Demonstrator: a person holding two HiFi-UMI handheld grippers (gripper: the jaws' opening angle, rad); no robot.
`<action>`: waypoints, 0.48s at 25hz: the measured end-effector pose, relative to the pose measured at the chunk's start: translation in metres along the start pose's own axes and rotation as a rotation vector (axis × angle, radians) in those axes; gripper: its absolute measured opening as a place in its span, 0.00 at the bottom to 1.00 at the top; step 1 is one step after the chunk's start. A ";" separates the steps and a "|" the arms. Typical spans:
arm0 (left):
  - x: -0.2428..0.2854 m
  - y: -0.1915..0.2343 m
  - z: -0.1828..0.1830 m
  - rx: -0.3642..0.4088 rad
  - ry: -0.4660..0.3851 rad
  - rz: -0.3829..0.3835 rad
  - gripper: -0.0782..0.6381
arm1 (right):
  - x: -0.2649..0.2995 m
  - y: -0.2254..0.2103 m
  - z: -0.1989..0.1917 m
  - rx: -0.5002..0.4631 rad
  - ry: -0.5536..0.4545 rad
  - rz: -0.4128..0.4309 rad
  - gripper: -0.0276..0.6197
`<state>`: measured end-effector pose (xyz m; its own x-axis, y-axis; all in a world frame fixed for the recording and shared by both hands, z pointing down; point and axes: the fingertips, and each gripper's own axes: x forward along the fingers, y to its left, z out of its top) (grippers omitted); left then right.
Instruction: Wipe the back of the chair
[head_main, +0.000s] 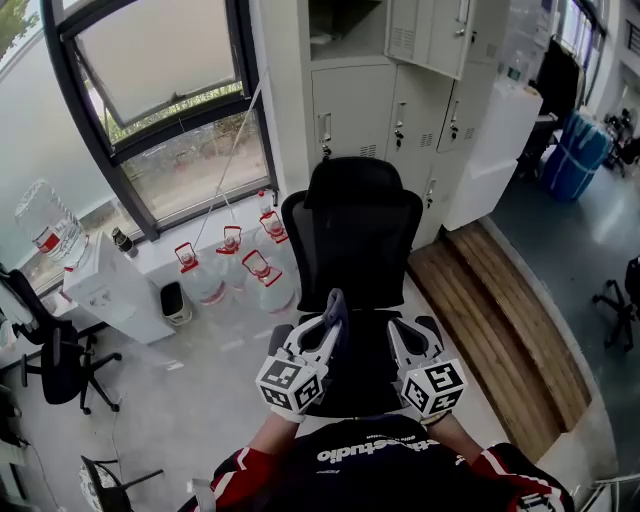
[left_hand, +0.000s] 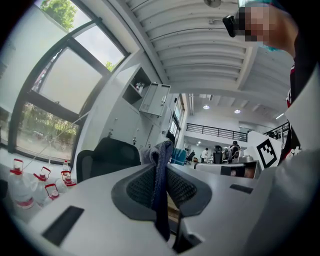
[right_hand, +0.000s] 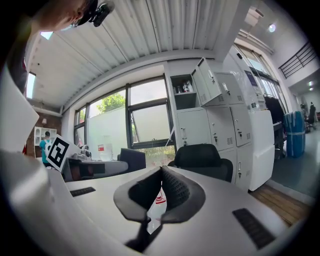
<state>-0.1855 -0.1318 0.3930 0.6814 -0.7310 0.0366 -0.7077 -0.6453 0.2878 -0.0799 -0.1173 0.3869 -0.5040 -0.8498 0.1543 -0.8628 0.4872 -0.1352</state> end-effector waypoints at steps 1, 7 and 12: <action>0.014 0.000 0.001 -0.002 0.005 -0.015 0.19 | 0.004 -0.011 0.003 0.004 -0.005 -0.009 0.06; 0.112 -0.009 0.002 0.009 0.039 -0.137 0.19 | 0.025 -0.096 0.015 0.013 -0.025 -0.089 0.06; 0.205 -0.020 -0.007 0.025 0.085 -0.245 0.19 | 0.029 -0.175 0.018 0.048 -0.042 -0.187 0.06</action>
<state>-0.0298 -0.2672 0.4014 0.8453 -0.5320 0.0493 -0.5237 -0.8067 0.2738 0.0572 -0.2312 0.3976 -0.3324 -0.9326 0.1406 -0.9378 0.3109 -0.1548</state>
